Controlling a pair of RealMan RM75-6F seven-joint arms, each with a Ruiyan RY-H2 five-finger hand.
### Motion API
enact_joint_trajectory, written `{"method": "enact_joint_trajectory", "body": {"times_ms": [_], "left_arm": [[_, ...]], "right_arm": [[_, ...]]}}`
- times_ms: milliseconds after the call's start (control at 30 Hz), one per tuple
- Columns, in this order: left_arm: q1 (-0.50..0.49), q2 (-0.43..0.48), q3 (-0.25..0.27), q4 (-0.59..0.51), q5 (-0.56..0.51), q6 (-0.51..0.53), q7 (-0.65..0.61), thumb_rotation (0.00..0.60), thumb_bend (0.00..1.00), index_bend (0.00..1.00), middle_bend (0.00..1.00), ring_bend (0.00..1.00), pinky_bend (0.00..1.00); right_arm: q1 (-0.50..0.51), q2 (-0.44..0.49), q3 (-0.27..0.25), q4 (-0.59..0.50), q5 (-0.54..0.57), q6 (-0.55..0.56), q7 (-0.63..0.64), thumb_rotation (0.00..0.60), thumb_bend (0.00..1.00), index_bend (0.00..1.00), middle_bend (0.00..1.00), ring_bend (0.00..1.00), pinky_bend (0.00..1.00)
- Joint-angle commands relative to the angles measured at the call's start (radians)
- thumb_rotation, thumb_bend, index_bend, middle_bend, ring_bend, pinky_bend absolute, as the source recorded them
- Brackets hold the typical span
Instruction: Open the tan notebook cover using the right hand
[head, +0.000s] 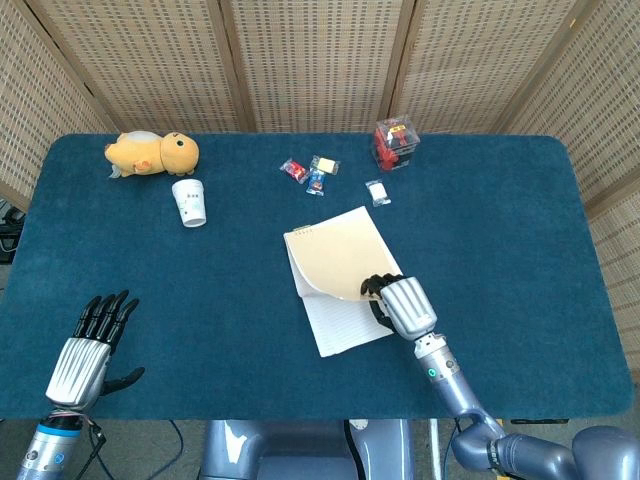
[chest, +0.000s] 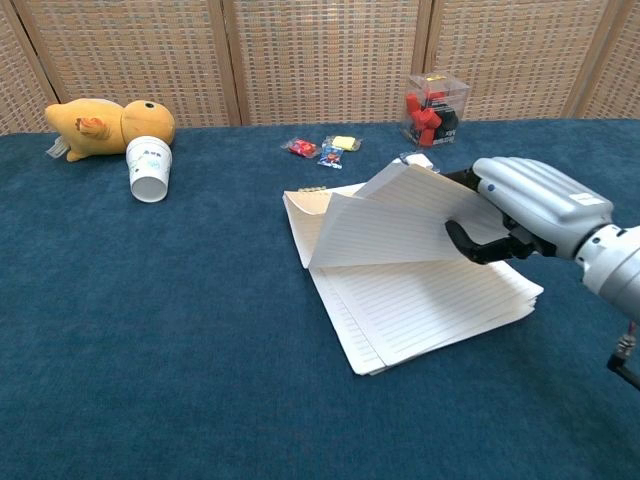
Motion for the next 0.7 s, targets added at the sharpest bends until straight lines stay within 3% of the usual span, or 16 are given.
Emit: {"method": "enact_joint_trajectory", "body": {"times_ms": [33,300,700], "left_arm": [[0.0,-0.001,0.001,-0.001,0.002,0.001,0.003,0.6,0.14,0.0,0.0,0.0,0.0],[0.002,-0.002,0.006,-0.008,0.015,0.007,0.015,0.6,0.14,0.0,0.0,0.0,0.0],[0.005,0.003,0.007,-0.017,0.028,0.019,0.013,0.6,0.14,0.0,0.0,0.0,0.0]], "right_arm": [[-0.038,0.036,-0.033,-0.025,-0.031,0.047,0.009,0.6,0.76,0.67,0.6,0.55,0.68],[-0.148,0.093,-0.099,-0.111,-0.048,0.139,-0.006,0.6,0.76,0.67,0.6,0.55,0.68],[-0.255,0.153,-0.211,-0.191,-0.165,0.246,-0.076,0.6,0.76,0.68,0.6,0.56,0.68]]}}
